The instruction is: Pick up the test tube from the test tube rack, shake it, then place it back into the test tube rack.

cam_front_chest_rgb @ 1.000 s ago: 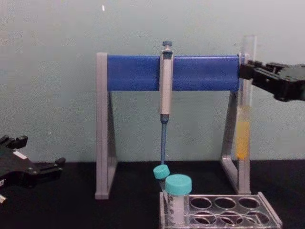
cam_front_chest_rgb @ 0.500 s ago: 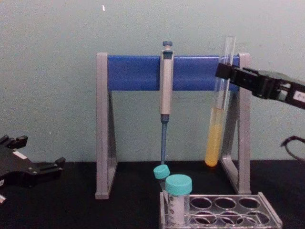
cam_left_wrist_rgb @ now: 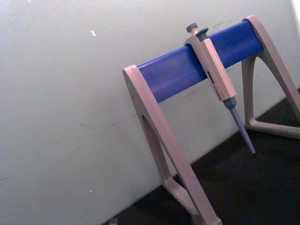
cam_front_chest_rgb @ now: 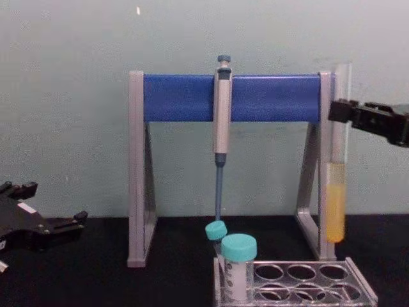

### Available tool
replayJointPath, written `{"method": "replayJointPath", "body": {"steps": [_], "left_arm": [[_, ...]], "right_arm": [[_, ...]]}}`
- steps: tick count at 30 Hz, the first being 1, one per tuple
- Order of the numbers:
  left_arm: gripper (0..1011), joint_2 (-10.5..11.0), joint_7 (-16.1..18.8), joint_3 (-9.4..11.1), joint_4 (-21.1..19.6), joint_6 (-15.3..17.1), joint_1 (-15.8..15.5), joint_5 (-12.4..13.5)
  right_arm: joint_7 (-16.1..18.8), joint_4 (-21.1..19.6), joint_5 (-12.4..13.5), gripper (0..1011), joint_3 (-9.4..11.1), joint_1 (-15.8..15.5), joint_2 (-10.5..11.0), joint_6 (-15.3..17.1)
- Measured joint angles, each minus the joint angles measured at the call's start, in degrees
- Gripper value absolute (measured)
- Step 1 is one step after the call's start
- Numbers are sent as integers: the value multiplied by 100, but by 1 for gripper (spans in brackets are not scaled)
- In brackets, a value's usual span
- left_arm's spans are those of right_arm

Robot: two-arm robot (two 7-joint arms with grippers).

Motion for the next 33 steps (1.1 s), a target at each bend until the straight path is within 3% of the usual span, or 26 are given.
{"method": "replayJointPath", "body": {"steps": [5, 10, 16, 23, 25, 28, 33], "left_arm": [[1001, 0, 0, 0, 0, 0, 0, 0], [1001, 0, 0, 0, 0, 0, 0, 0], [1001, 0, 0, 0, 0, 0, 0, 0], [1001, 0, 0, 0, 0, 0, 0, 0], [1001, 0, 0, 0, 0, 0, 0, 0], [1002, 0, 0, 0, 0, 0, 0, 0], [1001, 0, 0, 0, 0, 0, 0, 0]], "right_arm": [[-420, -32, -409, 217, 14, -14, 9, -205], [-938, -24, -978, 217, -14, 39, -176, -384], [-1086, 90, -1141, 217, -17, 133, -478, -527], [-770, 272, -777, 217, 49, 198, -797, -476], [-518, 307, -480, 217, 80, 200, -843, -343], [-282, 318, -178, 217, 98, 191, -821, -189], [-109, 265, 25, 217, 88, 136, -652, -64]]}}
